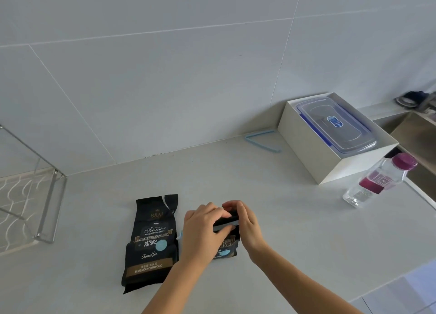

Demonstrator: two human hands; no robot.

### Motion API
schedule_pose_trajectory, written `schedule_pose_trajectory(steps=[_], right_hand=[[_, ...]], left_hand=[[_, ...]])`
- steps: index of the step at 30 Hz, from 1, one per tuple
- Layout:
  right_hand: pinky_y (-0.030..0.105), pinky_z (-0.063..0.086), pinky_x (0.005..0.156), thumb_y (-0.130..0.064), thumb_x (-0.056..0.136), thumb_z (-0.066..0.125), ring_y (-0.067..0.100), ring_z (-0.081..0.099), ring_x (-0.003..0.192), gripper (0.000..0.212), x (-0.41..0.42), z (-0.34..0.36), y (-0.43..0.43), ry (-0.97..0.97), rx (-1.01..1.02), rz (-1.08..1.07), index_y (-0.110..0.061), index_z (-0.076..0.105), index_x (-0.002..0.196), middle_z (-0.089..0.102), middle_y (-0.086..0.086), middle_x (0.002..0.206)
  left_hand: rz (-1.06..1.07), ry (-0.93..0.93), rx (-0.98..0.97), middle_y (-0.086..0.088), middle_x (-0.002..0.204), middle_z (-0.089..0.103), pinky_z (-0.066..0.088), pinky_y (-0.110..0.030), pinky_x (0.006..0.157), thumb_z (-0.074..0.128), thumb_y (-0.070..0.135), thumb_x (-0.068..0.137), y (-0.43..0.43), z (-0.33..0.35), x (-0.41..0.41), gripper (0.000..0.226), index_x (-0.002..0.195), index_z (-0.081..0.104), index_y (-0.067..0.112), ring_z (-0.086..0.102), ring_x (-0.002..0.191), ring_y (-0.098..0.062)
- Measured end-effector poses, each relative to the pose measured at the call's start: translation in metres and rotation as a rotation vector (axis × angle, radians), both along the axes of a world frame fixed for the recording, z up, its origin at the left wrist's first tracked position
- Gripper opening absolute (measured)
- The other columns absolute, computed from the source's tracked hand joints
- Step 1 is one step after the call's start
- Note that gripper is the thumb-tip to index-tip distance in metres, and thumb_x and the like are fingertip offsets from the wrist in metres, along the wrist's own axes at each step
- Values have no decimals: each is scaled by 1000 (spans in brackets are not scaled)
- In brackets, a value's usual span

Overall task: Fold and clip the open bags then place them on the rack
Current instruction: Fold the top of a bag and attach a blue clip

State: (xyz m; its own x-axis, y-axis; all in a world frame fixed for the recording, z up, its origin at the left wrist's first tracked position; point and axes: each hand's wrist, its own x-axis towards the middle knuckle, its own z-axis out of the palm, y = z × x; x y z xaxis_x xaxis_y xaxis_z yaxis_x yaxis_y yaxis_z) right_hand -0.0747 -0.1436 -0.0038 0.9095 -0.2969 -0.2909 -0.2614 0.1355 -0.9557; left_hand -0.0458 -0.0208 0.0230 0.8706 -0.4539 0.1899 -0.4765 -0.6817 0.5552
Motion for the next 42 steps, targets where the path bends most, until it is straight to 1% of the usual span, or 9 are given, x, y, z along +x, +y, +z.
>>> schedule_pose_trajectory(steps=[8, 12, 15, 18, 20, 25, 29, 35, 42], right_hand=[[8, 46, 72, -14, 100, 29, -5, 59, 83, 32, -3, -6, -2, -31, -56, -19, -17, 61, 99, 62, -5, 99], [19, 40, 80, -6, 98, 31, 10, 50, 92, 28, 1, -6, -3, -61, -166, -10, -21, 54, 96, 55, -4, 101], [25, 38, 77, 3, 95, 29, 16, 45, 85, 36, -3, -16, -3, -62, -230, -22, -24, 51, 88, 53, 2, 97], [35, 39, 79, 9, 90, 27, 23, 45, 89, 40, -5, -25, -6, -65, -309, -4, -24, 49, 85, 53, 5, 97], [37, 41, 79, 9, 89, 28, 24, 46, 89, 39, 0, -23, -6, -59, -320, 12, -24, 49, 85, 53, 3, 94], [14, 46, 62, -9, 95, 35, 2, 56, 71, 22, 12, -9, -9, 68, -74, 132, -16, 55, 90, 57, -2, 83], [17, 48, 64, -13, 97, 33, 13, 57, 79, 26, 16, -2, -9, 113, -8, 186, -7, 58, 94, 60, 5, 88], [26, 47, 69, -5, 98, 28, 19, 56, 78, 27, 5, -8, -6, 58, -17, 132, -5, 55, 94, 59, 10, 85], [28, 39, 75, 2, 95, 28, 18, 46, 83, 26, 0, -20, -7, 25, -167, 33, -8, 50, 88, 49, 6, 92]], left_hand=[[81, -8, -101, 15, 68, 59, 31, -22, 70, 73, 31, 74, -2, -5, -10, 9, 72, 65, 31, 54, 67, -3], [127, 7, -194, 16, 66, 60, 29, -18, 74, 74, 24, 74, -3, -8, -15, 12, 68, 65, 30, 54, 67, -2], [86, 21, -251, 13, 65, 61, 45, -34, 70, 76, 16, 72, -4, -8, -15, 14, 66, 66, 24, 56, 64, -7], [19, 42, -265, 11, 65, 62, 50, -42, 62, 75, 16, 73, -3, -6, -15, 11, 66, 67, 20, 56, 63, -9], [14, 68, -266, 11, 66, 63, 51, -39, 61, 75, 18, 73, -2, -4, -10, 10, 67, 67, 20, 58, 64, -5], [9, 41, -87, 15, 75, 61, 39, -13, 57, 71, 35, 72, 2, 5, 2, 11, 77, 64, 28, 56, 70, -2], [-7, -19, 28, 9, 75, 62, 42, -26, 60, 73, 36, 73, -4, 5, 1, 15, 84, 69, 27, 59, 71, -11], [27, -14, -35, 10, 68, 61, 39, -26, 62, 74, 29, 74, -4, -4, -10, 9, 71, 66, 26, 58, 67, -12], [16, 4, -67, 10, 64, 60, 39, -27, 61, 73, 29, 72, -11, -4, -13, 12, 65, 64, 26, 55, 64, -11]])
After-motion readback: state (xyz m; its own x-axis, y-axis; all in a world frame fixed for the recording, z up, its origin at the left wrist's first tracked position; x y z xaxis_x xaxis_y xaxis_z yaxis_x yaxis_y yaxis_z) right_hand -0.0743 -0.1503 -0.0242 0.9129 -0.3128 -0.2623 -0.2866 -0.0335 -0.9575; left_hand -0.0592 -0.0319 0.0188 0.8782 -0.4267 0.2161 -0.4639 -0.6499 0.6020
